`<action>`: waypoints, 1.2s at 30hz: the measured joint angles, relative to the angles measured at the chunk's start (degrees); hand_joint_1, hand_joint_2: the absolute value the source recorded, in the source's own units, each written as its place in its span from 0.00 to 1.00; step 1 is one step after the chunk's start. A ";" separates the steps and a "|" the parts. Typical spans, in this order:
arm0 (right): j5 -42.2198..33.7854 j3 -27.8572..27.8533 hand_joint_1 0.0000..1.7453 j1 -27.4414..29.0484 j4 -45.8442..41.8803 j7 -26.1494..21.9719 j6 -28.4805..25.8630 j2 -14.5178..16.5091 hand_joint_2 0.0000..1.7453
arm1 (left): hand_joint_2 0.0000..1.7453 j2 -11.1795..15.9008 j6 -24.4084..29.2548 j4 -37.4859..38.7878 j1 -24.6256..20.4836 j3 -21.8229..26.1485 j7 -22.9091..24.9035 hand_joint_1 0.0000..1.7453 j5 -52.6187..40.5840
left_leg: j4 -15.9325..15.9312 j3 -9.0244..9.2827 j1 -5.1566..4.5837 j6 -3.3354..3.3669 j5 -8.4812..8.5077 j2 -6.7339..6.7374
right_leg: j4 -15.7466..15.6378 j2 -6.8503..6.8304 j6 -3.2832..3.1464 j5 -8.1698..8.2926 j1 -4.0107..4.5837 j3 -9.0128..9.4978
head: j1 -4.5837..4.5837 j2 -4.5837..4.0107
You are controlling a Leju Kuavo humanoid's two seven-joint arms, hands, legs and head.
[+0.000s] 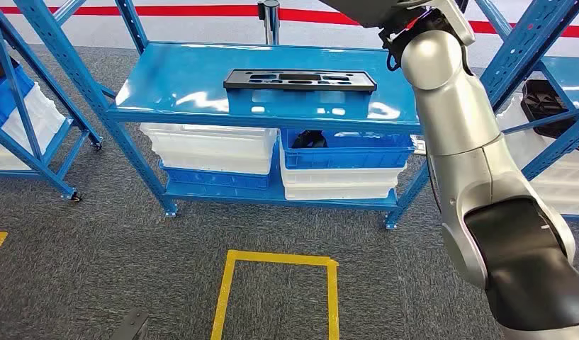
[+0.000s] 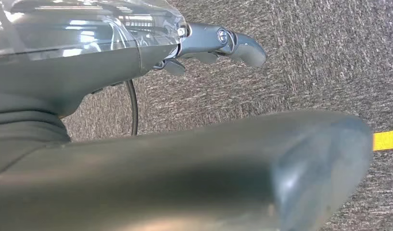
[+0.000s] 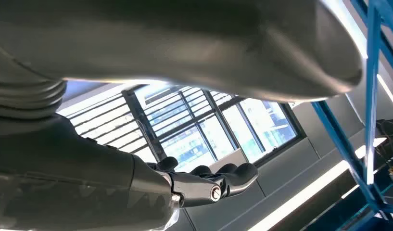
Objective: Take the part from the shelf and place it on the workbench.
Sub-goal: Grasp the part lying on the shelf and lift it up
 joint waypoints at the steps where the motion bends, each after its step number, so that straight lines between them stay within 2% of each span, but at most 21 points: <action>1: 0.00 0.13 0.00 -0.12 -0.16 0.00 -0.04 -0.04 0.00 | 0.00 -0.04 0.00 0.01 -0.05 0.00 -0.03 0.00 0.00 | -0.15 0.03 0.02 0.17 0.08 0.01 | -0.08 0.00 0.10 0.04 0.08 0.04 | 0.00 0.00; 4: -0.05 0.72 0.00 -0.73 -0.77 0.01 -0.18 -0.45 0.00 | 0.00 -0.42 0.04 0.03 -0.27 0.01 -0.14 0.00 0.00 | -1.03 0.36 0.65 0.98 0.56 0.32 | 1.86 -0.01 0.38 -1.25 0.20 -1.02 | 0.18 0.00; 7: -0.16 1.25 0.00 -0.94 -0.89 0.11 -0.22 -0.96 0.00 | 0.00 -0.64 0.18 0.04 -0.41 0.03 -0.21 0.00 0.00 | -1.27 0.42 1.06 1.22 0.68 0.60 | 11.79 -0.01 0.57 -5.34 0.12 -6.42 | 0.63 0.00; 8: -0.18 1.41 0.00 -0.81 -0.89 0.19 -0.22 -1.14 0.00 | 0.00 -0.68 0.23 0.04 -0.42 0.03 -0.24 0.00 -0.02 | -1.26 0.44 1.16 1.19 0.65 0.63 | 14.57 -0.01 0.66 -5.84 0.03 -8.13 | 0.74 0.00; 9: -0.17 1.56 0.00 -0.72 -0.89 0.27 -0.22 -1.34 0.00 | 0.00 -0.75 0.26 0.05 -0.42 0.03 -0.27 0.00 -0.04 | -1.23 0.47 1.30 1.11 0.58 0.62 | 15.40 -0.01 0.78 -5.23 -0.08 -8.96 | 0.85 0.00; 10: -0.18 1.70 0.00 -0.68 -0.94 0.32 -0.22 -1.50 0.00 | 0.00 -0.83 0.28 0.07 -0.42 0.03 -0.31 0.00 -0.08 | -1.19 0.55 1.46 0.96 0.48 0.59 | 14.16 -0.02 0.90 -3.64 -0.21 -8.81 | 1.00 0.00; 12: -0.27 1.93 0.00 -0.76 -1.23 0.35 -0.22 -1.74 0.00 | 0.00 -1.00 0.32 0.08 -0.44 0.04 -0.35 0.00 -0.16 | -1.07 0.75 1.79 0.32 0.10 0.54 | 7.27 0.02 1.27 0.69 -0.59 -6.28 | 1.37 0.00; 14: -0.49 2.30 0.00 -0.92 -1.70 0.38 -0.22 -1.96 0.00 | 0.00 -1.06 0.41 0.08 -0.56 0.04 -0.35 0.00 -0.24 | -0.87 0.58 1.71 -0.55 -0.19 0.45 | 1.93 0.16 1.33 2.50 -0.66 -3.88 | 1.63 0.00; 17: -0.73 2.66 0.00 -0.69 -2.13 0.58 -0.24 -2.40 0.00 | 0.00 -1.13 0.43 0.16 -0.50 0.03 -0.33 0.00 -0.40 | -1.36 0.53 1.64 -1.45 -0.06 0.33 | 1.06 0.27 0.50 2.10 -0.51 -3.29 | 1.24 0.00; 19: -0.86 2.76 0.00 -0.78 -2.55 0.57 -0.24 -2.53 0.00 | 0.00 -1.21 0.43 0.24 -0.50 0.03 -0.32 0.00 -0.49 | -0.15 0.16 1.62 -1.71 -0.73 1.13 | 0.94 0.20 -0.29 1.91 -0.66 -2.92 | 0.66 0.00; 21: -0.99 2.83 0.00 -1.05 -2.89 0.57 -0.24 -2.55 0.00 | 0.00 -1.22 0.47 0.27 -0.57 0.03 -0.29 0.00 -0.53 | 5.62 -2.49 1.35 -1.73 -3.10 1.96 | 0.87 -0.01 -1.02 1.56 -0.72 -2.34 | -0.14 0.00; 23: -1.04 2.90 0.00 -0.79 -2.92 0.66 -0.24 -2.63 0.00 | 0.00 -1.22 0.50 0.27 -0.47 0.03 -0.16 0.00 -0.58 | 13.77 -6.89 1.05 -1.64 -5.57 2.06 | 0.88 -0.22 -1.60 1.05 -0.50 -1.68 | -0.64 0.00; 24: -1.04 3.00 0.00 -0.56 -2.92 0.70 -0.24 -2.66 0.00 | 0.00 -1.22 0.50 0.28 -0.38 0.03 -0.06 0.00 -0.61 | 16.03 -8.45 0.92 -1.53 -5.52 2.05 | 0.88 -0.27 -1.77 0.74 -0.39 -1.26 | -0.74 0.00; 25: -1.05 3.12 0.00 -0.39 -2.94 0.74 -0.24 -2.68 0.00 | 0.00 -1.22 0.50 0.30 -0.31 0.03 0.01 0.00 -0.63 | 15.65 -8.83 0.84 -1.40 -4.16 2.05 | 0.89 -0.28 -1.80 0.39 -0.32 -0.78 | -0.80 0.00; 27: -1.07 3.33 0.00 -0.37 -3.09 0.76 -0.24 -2.69 0.00 | 0.00 -1.21 0.51 0.32 -0.28 0.03 0.09 0.00 -0.66 | 8.85 -6.74 0.76 -1.14 0.79 2.19 | 0.90 -0.29 -1.59 -0.45 -0.32 0.33 | -0.88 0.00; 28: -1.09 3.38 0.00 -0.46 -3.17 0.76 -0.24 -2.70 0.00 | 0.00 -1.22 0.52 0.33 -0.29 0.03 0.11 0.00 -0.66 | 5.20 -5.34 0.64 -1.06 2.55 2.31 | 0.96 -0.28 -1.34 -0.87 -0.19 0.70 | -0.99 0.01; 29: -1.11 3.42 0.00 -0.56 -3.25 0.76 -0.24 -2.71 0.00 | 0.00 -1.22 0.53 0.34 -0.35 0.02 0.12 0.00 -0.67 | 2.53 -4.31 0.57 -0.89 3.31 2.43 | 1.00 -0.28 -1.08 -1.19 -0.05 0.85 | -1.10 0.01; 30: -1.13 3.48 0.00 -0.62 -3.31 0.78 -0.23 -2.74 0.00 | 0.00 -1.25 0.53 0.36 -0.37 0.02 0.14 0.00 -0.68 | 1.14 -3.82 0.46 -0.72 3.27 2.50 | 0.97 -0.28 -0.81 -1.37 0.07 0.86 | -1.11 0.01; 33: -1.11 3.83 0.00 -0.70 -3.57 0.86 -0.24 -2.92 0.00 | 0.00 -1.31 0.53 0.38 -0.40 0.03 0.14 0.00 -0.72 | 0.56 -3.61 0.43 0.17 2.33 2.19 | 0.94 -0.35 -0.23 -1.41 0.13 0.88 | -0.89 0.00; 35: -1.10 4.06 0.00 -0.92 -3.75 0.86 -0.24 -3.10 0.00 | 0.00 -1.33 0.53 0.38 -0.47 0.04 0.11 0.00 -0.72 | 0.39 -3.16 0.61 0.75 2.07 1.99 | 3.63 -0.39 0.04 -2.53 0.11 -0.54 | -0.64 0.00; 36: -1.10 4.15 0.00 -1.02 -3.78 0.86 -0.24 -3.20 0.00 | 0.00 -1.33 0.53 0.38 -0.52 0.04 0.10 0.00 -0.72 | 0.32 -2.97 0.65 1.00 1.92 1.93 | 6.62 -0.38 0.12 -3.67 0.12 -2.31 | -0.44 0.00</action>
